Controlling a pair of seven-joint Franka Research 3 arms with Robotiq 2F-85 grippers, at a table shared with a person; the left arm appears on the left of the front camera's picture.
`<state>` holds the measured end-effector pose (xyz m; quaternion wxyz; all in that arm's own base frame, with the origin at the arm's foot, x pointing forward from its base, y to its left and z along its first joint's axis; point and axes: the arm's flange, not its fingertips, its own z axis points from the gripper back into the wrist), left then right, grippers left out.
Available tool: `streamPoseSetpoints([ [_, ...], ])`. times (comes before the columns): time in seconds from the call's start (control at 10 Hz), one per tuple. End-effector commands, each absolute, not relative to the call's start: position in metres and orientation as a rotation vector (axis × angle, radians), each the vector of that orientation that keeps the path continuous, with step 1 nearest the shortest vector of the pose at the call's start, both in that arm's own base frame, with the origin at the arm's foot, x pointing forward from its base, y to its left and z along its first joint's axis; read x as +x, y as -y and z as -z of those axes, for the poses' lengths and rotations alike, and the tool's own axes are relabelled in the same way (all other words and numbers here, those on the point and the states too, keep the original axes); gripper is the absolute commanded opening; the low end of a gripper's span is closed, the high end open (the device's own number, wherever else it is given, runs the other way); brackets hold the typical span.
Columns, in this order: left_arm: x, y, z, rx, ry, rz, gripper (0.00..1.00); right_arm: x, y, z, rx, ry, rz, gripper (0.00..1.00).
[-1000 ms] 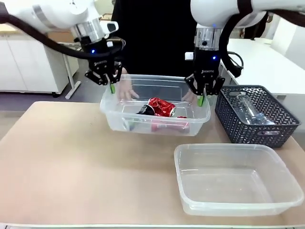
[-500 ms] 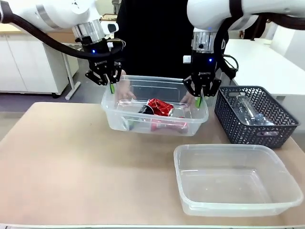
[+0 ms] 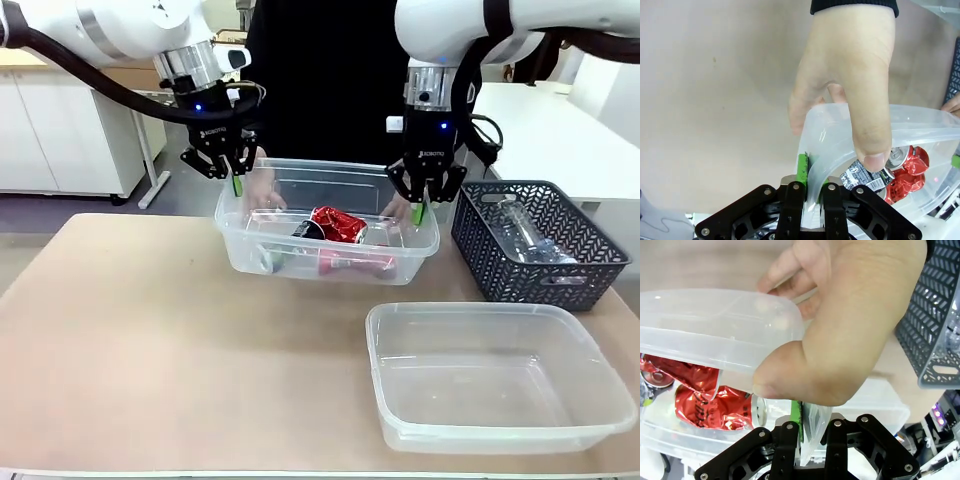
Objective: Sort the waste into each basket.
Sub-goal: Release the Organizing box you were holding.
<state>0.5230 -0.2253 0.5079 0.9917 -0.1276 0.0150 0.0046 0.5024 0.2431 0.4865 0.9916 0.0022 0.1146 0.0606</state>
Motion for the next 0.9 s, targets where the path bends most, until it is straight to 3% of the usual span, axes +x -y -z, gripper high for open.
streamPoseSetpoints([
  [0.0,0.5196,0.2263,-0.5101,-0.263,-0.005,-0.02,0.06,0.4981,-0.2456,-0.4898,0.005,-0.223,-0.13,0.05],
  [0.8,0.5196,0.2263,-0.5101,-0.263,-0.005,-0.02,0.06,0.4981,-0.2456,-0.4898,0.005,-0.223,-0.13,0.05],
])
